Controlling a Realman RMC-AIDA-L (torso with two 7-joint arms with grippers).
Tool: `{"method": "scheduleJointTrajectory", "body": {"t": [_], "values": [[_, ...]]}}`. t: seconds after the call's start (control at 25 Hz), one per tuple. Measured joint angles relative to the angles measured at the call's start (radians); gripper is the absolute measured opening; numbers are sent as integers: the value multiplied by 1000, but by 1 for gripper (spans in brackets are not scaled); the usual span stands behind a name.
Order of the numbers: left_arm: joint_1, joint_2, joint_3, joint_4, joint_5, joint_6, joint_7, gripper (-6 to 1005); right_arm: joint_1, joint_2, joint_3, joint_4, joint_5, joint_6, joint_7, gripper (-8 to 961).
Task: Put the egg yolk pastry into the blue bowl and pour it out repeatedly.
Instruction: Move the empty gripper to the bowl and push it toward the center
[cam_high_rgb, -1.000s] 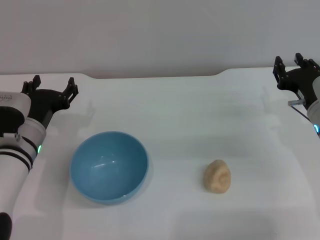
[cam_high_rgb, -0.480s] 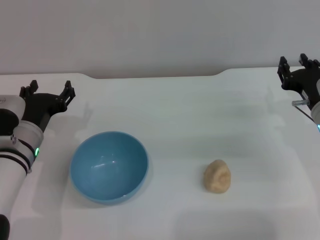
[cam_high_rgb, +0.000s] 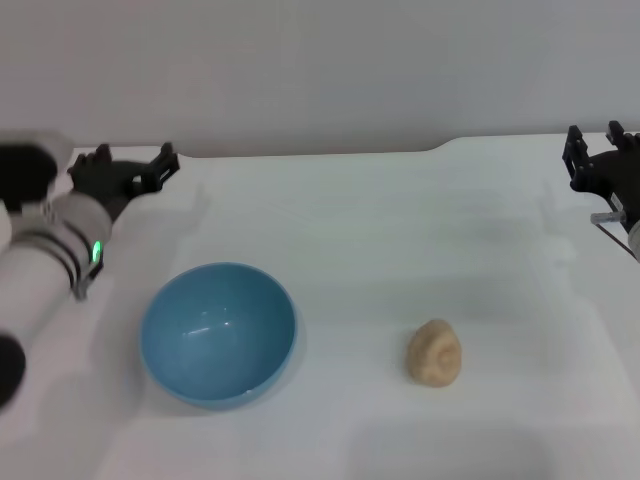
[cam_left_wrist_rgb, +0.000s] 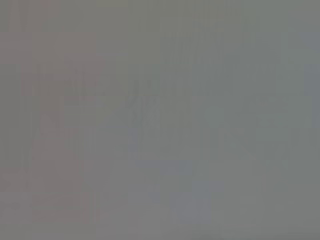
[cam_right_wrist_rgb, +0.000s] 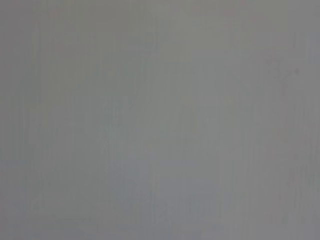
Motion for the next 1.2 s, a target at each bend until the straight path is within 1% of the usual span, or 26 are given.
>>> {"method": "scheduleJointTrajectory", "body": {"t": [0.08,0.12,0.16,0.2,0.28,0.32,0.36,0.4,0.48,0.52,0.56,0.6,0.68,0.76,0.88,1.0,1.2], "values": [[-1,17,-98,63,72,-117,2,860,-2,0,0,0,0,0,0,410],[6,27,-171,113,126,-188,3,860,-3,0,0,0,0,0,0,410],[18,30,-238,160,178,-249,3,860,-5,1,0,0,0,1,0,409],[26,32,-275,192,212,-289,4,860,-6,1,0,0,0,1,0,408],[65,34,-408,327,329,-433,6,860,-10,2,0,0,-3,1,1,407],[83,33,-454,390,372,-494,13,860,-11,2,0,0,-4,1,1,407],[98,31,-492,447,414,-560,22,860,-13,2,0,0,-4,1,1,406],[124,25,-550,556,466,-682,54,860,-13,2,0,0,-5,1,0,405],[143,15,-605,662,492,-817,105,860,-14,2,0,0,-5,1,0,404],[153,8,-633,712,499,-885,134,860,-15,2,0,0,-6,1,-1,403],[170,-11,-692,815,504,-1030,209,859,-15,2,0,0,-6,1,-1,403],[172,-16,-705,835,505,-1057,223,859,-15,2,0,0,-6,1,-2,402],[178,-32,-754,919,507,-1208,283,859,-15,2,0,0,-6,1,-4,401],[178,-33,-783,973,509,-1333,300,859,-15,2,-1,0,-6,1,-4,400],[171,-32,-817,1026,512,-1481,300,859,-15,1,-2,4,-6,1,-4,398],[170,-32,-837,1065,519,-1589,300,859,-14,1,-2,9,-6,1,-5,396],[162,-34,-848,1088,576,-1719,293,859,-14,0,-2,12,-6,1,-5,393]]}}
